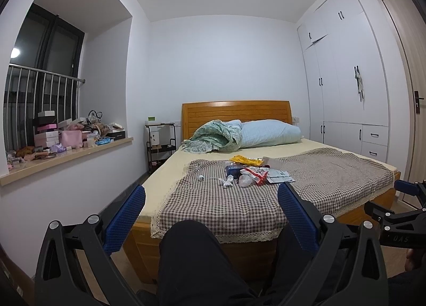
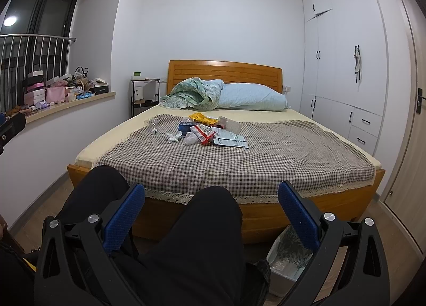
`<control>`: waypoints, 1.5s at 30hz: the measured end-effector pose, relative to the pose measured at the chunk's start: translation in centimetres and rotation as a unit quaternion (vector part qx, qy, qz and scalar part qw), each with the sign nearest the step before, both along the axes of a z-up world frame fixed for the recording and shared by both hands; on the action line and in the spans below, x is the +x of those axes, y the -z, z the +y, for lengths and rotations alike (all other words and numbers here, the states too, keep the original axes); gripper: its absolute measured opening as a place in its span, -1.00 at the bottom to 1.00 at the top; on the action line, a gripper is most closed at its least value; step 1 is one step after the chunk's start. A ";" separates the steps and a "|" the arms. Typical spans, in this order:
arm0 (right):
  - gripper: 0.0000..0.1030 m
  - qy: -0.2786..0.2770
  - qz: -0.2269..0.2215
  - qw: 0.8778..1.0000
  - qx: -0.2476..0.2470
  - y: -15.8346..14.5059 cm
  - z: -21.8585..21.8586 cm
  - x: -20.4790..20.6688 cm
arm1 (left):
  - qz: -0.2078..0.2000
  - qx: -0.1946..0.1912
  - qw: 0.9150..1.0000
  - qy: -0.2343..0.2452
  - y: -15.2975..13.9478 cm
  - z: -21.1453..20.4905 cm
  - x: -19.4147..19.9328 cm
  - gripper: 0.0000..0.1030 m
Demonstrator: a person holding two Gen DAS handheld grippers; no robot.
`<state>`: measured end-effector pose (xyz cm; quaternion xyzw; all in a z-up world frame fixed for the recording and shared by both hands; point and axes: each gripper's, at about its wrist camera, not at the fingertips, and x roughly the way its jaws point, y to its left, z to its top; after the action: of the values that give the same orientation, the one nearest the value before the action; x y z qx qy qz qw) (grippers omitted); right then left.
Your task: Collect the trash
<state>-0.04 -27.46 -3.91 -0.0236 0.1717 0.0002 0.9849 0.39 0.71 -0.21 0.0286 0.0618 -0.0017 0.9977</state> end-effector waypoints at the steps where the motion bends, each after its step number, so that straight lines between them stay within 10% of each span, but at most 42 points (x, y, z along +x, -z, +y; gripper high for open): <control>1: 0.86 0.000 0.000 1.000 0.000 0.0 0.0 0.0 | 0.001 -0.001 1.000 0.000 0.1 0.0 0.1 0.87; 15: 0.86 0.016 0.016 1.000 -0.008 0.7 -0.6 1.6 | 0.039 -0.031 0.999 -0.014 1.8 1.3 2.9 0.87; 45: 0.86 0.041 0.061 0.997 -0.013 2.8 -1.0 21.5 | 0.116 -0.009 0.992 -0.046 5.9 1.4 26.7 0.87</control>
<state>21.43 -28.46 -6.69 -0.0292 0.2323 -0.0409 0.9714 27.13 2.09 -6.14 0.0164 0.1782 0.0400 0.9830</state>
